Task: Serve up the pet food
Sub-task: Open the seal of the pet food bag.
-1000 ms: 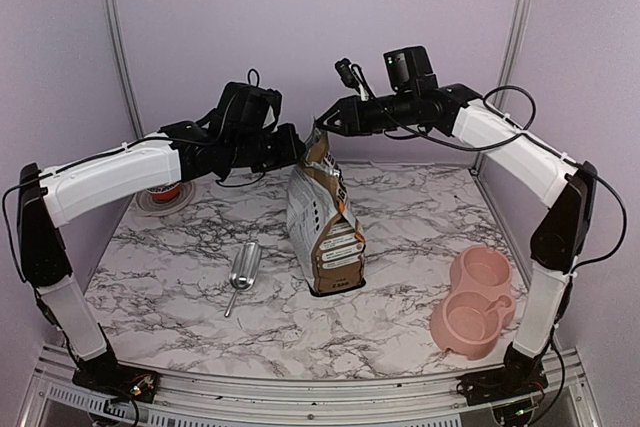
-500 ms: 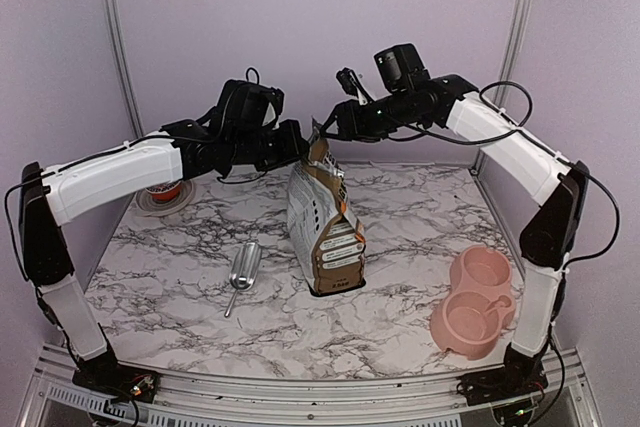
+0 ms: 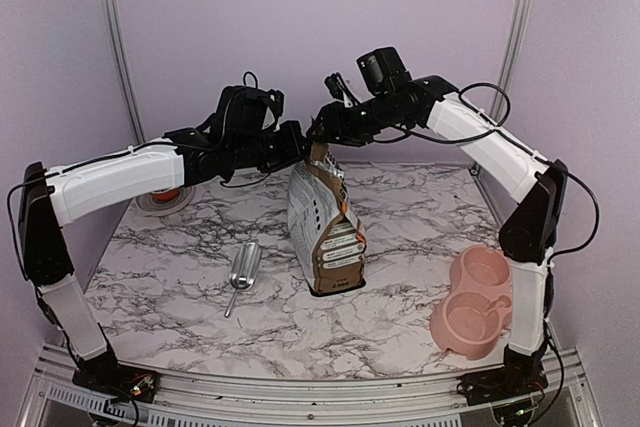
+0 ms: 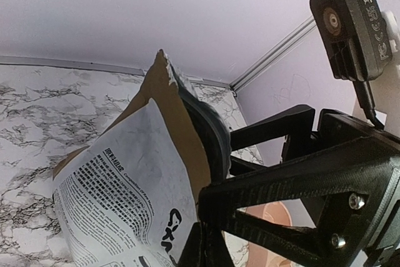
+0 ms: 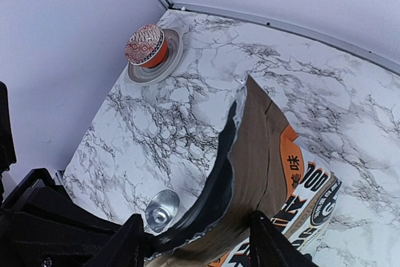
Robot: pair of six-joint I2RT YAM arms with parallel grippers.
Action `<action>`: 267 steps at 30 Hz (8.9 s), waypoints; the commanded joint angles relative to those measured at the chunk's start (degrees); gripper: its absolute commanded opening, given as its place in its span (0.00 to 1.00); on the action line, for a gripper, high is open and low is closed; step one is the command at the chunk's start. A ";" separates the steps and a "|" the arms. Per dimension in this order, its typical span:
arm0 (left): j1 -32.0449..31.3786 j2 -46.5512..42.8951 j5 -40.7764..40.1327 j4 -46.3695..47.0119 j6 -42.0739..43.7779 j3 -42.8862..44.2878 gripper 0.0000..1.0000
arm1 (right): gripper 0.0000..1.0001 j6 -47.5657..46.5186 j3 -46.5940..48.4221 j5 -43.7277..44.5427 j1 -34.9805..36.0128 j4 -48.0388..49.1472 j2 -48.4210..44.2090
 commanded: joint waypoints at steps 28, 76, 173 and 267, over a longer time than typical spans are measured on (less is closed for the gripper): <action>-0.05 -3.76 -1.56 3.68 0.04 -6.55 0.00 | 0.47 -2.38 -0.99 6.44 -3.35 -3.32 -6.33; -0.37 -1.28 -9.17 -4.71 11.53 3.59 0.00 | 0.00 -10.46 11.66 9.94 -2.49 -4.37 2.11; 4.61 21.76 -1.57 -41.40 13.66 40.47 0.06 | 0.60 -12.04 -10.93 6.87 -1.47 5.04 -13.11; -5.24 -5.29 -11.77 -5.26 13.38 7.06 0.00 | 0.45 -5.11 -6.26 20.09 -4.80 -18.54 -13.40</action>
